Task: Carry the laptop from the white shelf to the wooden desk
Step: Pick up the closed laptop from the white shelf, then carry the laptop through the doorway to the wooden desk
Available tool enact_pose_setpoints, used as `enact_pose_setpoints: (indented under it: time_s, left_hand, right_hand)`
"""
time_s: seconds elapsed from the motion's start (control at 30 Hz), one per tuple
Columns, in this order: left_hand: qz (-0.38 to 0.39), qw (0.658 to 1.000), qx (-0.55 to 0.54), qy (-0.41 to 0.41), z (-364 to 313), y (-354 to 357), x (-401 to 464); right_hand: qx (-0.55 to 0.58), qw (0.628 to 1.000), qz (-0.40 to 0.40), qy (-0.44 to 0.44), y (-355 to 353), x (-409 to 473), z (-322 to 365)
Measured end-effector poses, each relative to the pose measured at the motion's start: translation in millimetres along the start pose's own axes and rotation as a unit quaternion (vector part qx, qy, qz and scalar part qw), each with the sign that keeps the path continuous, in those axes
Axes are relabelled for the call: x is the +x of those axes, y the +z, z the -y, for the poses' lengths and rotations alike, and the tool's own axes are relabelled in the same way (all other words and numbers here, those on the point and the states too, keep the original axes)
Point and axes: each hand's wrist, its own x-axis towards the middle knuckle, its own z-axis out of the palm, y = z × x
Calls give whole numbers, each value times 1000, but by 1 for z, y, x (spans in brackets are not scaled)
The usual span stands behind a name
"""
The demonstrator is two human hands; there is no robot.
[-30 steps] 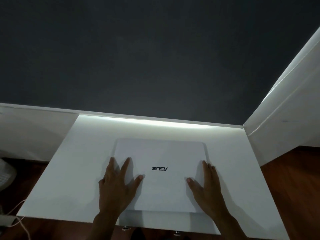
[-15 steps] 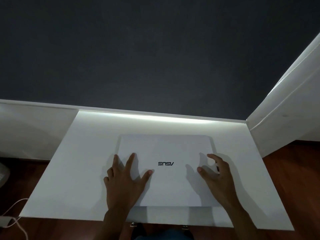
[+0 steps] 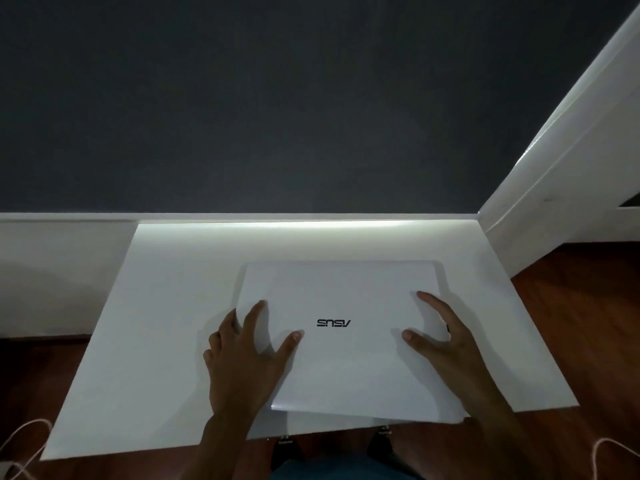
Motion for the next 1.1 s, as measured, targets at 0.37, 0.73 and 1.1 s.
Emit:
enact_pose_setpoints:
  time_s: [0.37,0.73,1.1]
  left_hand:
    - [124,990,-64,10,-17,-13,1]
    - [240,950,-191,65,-104,22,-34]
    - [316,915,-96,233,-251,158,-156]
  right_hand:
    - [4,998,-53,40,-21,-62,-22]
    - [121,970,-185,102,-95,-121,-74]
    - [168,916,-333,147,-257,-229,-161]
